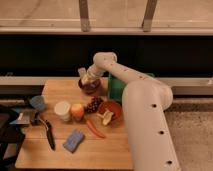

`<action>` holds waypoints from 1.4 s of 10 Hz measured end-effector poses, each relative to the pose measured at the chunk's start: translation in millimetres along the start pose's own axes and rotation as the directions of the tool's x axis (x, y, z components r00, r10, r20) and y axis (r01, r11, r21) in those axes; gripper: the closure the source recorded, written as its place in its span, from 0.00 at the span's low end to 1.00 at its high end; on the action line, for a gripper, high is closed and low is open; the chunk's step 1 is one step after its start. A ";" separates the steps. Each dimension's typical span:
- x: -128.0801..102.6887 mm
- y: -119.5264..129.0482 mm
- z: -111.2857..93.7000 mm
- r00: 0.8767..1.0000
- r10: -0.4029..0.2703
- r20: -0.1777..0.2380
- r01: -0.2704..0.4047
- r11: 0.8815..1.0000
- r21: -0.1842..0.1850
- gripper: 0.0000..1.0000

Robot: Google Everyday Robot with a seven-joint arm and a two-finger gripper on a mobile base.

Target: Wipe purple bowl with eraser

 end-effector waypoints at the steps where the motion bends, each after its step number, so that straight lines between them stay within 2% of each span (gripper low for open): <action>1: 6.5 -4.3 -4.9 1.000 0.009 -0.007 -0.009 1.000 0.010 1.00; 4: 27.7 -31.9 -20.7 0.998 0.056 -0.034 -0.054 0.996 0.070 1.00; 6: 25.4 -42.3 -19.3 0.997 0.062 -0.048 -0.057 0.993 0.106 1.00; 8: 9.2 -38.7 -6.9 0.997 0.048 -0.056 -0.041 0.992 0.121 1.00; 11: -10.7 -17.1 8.8 0.999 0.005 -0.052 0.000 0.996 0.094 1.00; 14: -2.0 -6.5 7.4 0.999 -0.007 -0.038 0.009 0.999 0.052 1.00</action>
